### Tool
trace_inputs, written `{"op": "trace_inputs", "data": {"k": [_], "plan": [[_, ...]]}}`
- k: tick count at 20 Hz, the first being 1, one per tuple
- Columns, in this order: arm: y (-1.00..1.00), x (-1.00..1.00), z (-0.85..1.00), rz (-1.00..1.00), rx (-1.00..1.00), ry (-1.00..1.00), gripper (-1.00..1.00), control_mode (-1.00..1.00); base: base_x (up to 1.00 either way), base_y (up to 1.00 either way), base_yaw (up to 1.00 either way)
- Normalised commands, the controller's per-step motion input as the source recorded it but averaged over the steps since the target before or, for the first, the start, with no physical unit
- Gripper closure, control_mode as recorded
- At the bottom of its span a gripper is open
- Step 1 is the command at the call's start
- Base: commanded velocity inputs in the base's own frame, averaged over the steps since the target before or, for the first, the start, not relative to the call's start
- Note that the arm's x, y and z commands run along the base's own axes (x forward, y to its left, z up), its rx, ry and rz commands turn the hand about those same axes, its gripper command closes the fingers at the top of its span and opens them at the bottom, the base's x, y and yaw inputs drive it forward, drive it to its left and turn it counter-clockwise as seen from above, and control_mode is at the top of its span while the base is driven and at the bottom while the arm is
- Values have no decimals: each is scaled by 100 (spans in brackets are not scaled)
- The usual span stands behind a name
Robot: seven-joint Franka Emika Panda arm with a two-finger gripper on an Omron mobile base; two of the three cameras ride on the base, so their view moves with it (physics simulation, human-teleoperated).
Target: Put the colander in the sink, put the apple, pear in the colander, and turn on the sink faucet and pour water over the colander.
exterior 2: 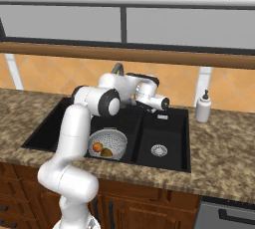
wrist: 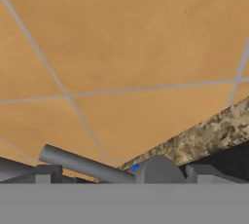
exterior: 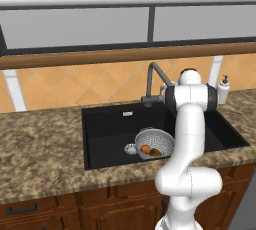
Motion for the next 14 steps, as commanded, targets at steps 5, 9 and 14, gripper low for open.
{"op": "trace_inputs", "data": {"k": [5, 9, 14], "plan": [[5, 4, -7, 7, -2, -3, -100, -100, 0, 0, 0], [7, -12, 0, 8, 0, -5, -100, -100, 0, 0, 0], [5, -1, 0, 6, 0, -5, -100, -100, 0, 0, 0]]}}
